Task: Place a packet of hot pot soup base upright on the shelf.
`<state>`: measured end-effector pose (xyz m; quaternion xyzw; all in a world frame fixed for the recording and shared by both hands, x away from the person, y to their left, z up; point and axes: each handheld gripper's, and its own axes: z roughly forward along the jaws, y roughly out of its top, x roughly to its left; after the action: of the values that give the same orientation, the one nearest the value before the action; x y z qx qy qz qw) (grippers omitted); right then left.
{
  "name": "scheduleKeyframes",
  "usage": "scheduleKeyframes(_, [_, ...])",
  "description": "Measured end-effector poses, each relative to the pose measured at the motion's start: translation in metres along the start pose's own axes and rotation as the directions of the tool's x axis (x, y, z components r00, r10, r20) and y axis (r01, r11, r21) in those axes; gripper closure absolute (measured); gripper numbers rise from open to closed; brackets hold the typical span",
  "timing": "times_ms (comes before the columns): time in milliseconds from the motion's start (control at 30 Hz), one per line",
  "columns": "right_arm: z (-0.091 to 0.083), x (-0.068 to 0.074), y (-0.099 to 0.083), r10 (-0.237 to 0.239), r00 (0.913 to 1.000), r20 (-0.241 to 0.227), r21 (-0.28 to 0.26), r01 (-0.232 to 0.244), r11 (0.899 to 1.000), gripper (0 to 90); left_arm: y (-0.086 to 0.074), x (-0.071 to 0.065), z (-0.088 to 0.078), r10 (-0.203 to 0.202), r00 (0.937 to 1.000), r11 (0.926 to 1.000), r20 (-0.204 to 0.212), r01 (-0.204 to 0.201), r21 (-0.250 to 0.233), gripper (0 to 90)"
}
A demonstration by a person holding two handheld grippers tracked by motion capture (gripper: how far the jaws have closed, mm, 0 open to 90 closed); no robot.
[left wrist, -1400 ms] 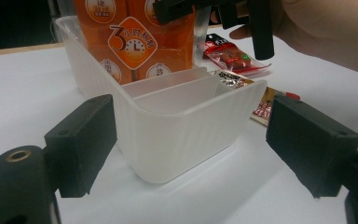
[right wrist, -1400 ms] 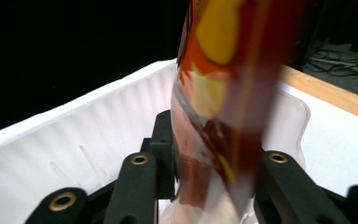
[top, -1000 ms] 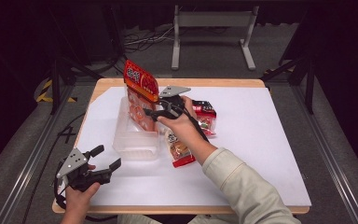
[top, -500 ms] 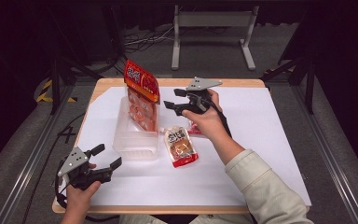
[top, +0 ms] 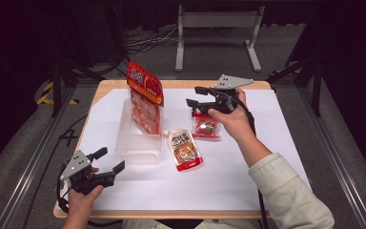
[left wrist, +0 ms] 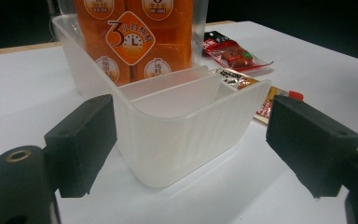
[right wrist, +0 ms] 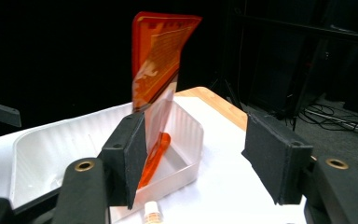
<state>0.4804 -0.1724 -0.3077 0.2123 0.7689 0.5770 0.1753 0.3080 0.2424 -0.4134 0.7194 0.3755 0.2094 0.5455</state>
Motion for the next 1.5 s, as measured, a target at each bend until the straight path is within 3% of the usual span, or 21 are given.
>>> scheduleKeyframes(200, [-0.009,-0.013,-0.004,0.022,0.9994,0.028,0.004,-0.022,1.0,37.8,-0.001,-0.001,-0.002,0.002,1.0,1.0,-0.008,-0.002,0.003,16.8])
scheduleKeyframes(333, [-0.016,-0.026,-0.01,0.065,0.9963,0.057,-0.009,-0.065,0.998,41.1,-0.002,-0.001,-0.003,0.012,0.9997,0.9999,-0.021,-0.011,0.011,16.8])
scheduleKeyframes(467, [-0.02,-0.038,-0.018,0.104,0.9918,0.074,0.031,-0.107,0.994,42.8,-0.003,-0.001,-0.002,0.03,0.9989,0.9993,-0.037,-0.029,0.025,16.8])
scheduleKeyframes(633, [-0.022,-0.054,-0.028,0.108,0.9879,0.111,0.041,-0.113,0.993,42.3,-0.003,-0.004,0.0,0.055,0.9976,0.9979,-0.043,-0.053,0.038,16.8])
scheduleKeyframes(1100, [-0.002,-0.084,-0.057,0.122,0.9779,0.17,0.114,-0.142,0.983,37.1,-0.004,0.001,0.003,0.05,0.9979,0.9978,-0.042,-0.048,0.045,16.8])
scheduleKeyframes(1233, [0.005,-0.092,-0.069,0.151,0.9714,0.183,0.127,-0.176,0.976,37.1,-0.005,0.0,0.002,0.052,0.9978,0.9975,-0.041,-0.05,0.051,16.8])
scheduleKeyframes(1267, [0.009,-0.096,-0.075,0.177,0.9665,0.186,0.139,-0.204,0.969,35.4,-0.006,-0.001,0.001,0.051,0.9978,0.9976,-0.042,-0.049,0.049,16.8])
scheduleKeyframes(1333, [0.01,-0.097,-0.078,0.178,0.9655,0.19,0.146,-0.207,0.967,35.1,-0.006,-0.001,-0.001,0.049,0.9978,0.9977,-0.045,-0.046,0.049,16.8])
scheduleKeyframes(1500, [0.018,-0.104,-0.092,0.181,0.9588,0.219,0.207,-0.227,0.952,30.0,-0.008,-0.001,-0.004,0.04,0.9979,0.9982,-0.05,-0.038,0.047,16.8])
